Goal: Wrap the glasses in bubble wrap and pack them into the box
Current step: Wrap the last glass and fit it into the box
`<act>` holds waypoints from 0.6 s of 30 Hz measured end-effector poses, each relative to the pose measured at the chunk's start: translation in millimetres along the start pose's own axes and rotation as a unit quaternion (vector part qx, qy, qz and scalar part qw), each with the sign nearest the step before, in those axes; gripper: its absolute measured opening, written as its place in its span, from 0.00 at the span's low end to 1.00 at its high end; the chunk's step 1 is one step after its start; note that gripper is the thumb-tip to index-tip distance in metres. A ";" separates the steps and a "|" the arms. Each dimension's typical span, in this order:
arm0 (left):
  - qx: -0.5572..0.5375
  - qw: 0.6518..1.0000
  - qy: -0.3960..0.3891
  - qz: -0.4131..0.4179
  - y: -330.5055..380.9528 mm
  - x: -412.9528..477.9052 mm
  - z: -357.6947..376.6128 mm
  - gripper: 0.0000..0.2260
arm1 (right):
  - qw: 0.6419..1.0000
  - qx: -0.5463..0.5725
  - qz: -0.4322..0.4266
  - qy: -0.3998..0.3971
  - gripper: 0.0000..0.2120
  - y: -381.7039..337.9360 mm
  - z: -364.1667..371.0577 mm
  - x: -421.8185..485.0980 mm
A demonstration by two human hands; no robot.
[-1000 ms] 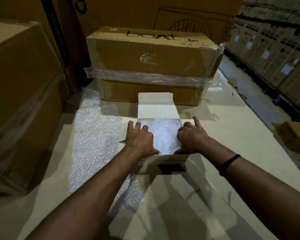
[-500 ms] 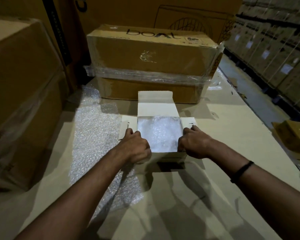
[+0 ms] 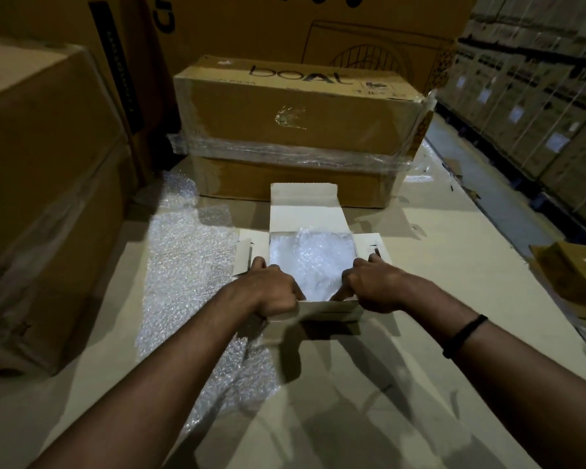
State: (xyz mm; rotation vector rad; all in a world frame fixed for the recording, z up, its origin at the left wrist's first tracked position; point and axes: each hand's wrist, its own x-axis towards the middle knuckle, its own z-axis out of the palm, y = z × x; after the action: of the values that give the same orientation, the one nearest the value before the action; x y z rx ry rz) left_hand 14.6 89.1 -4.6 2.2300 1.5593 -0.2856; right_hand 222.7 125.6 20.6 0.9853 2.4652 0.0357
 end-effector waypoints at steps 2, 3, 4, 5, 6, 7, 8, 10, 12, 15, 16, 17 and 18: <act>-0.069 0.997 0.032 -0.006 -9.3 -4.4 -4.9 0.19 | 0.996 0.030 0.020 0.077 0.27 14.1 -0.1 -5.5; -0.098 0.993 0.062 -0.005 -13.2 -4.8 -7.4 0.17 | 0.992 0.020 0.034 0.117 0.24 20.8 0.8 -6.6; -0.102 0.990 0.093 -0.003 -15.4 -3.8 -8.9 0.16 | 0.989 0.003 0.051 0.141 0.21 25.6 2.5 -6.7; -0.085 0.989 0.118 0.000 -15.5 -1.2 -8.9 0.15 | 0.987 -0.011 0.063 0.145 0.18 28.1 4.8 -6.0; -0.058 0.989 0.133 0.003 -13.6 1.8 -7.8 0.14 | 0.988 -0.021 0.070 0.133 0.16 29.1 8.5 -3.6; -0.030 0.990 0.137 0.007 -11.1 5.5 -5.2 0.13 | 0.990 -0.025 0.074 0.117 0.16 28.9 13.5 -0.4; -0.006 0.991 0.131 0.008 -8.4 9.6 -2.6 0.11 | 0.991 -0.023 0.078 0.105 0.16 28.7 17.5 2.8; 0.014 0.994 0.110 -0.002 -6.3 15.8 1.7 0.10 | 0.992 -0.017 0.090 0.082 0.18 28.0 17.9 7.4; 0.016 0.995 0.097 -0.011 -7.7 18.2 1.1 0.09 | 0.994 -0.025 0.099 0.047 0.21 27.6 14.4 10.2; 0.001 0.989 0.149 -0.024 -7.5 21.2 -2.1 0.07 | 0.993 -0.031 0.098 0.050 0.25 28.5 7.5 12.2; 0.003 0.983 0.182 -0.028 -7.6 22.4 -1.5 0.09 | 0.993 -0.022 0.100 0.061 0.29 29.2 4.7 14.1; 0.014 0.978 0.204 -0.032 -7.8 24.2 0.1 0.14 | 0.993 -0.013 0.104 0.063 0.35 29.2 1.9 16.4; 0.033 0.977 0.206 -0.038 -8.5 26.3 2.8 0.21 | 0.993 -0.007 0.106 0.049 0.41 28.5 0.0 19.8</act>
State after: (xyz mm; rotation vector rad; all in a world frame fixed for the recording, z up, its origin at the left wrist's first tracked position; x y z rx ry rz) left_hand 16.2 112.7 -19.1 2.3930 1.8694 0.1182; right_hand 228.7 159.7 17.8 1.2634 2.4337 0.1747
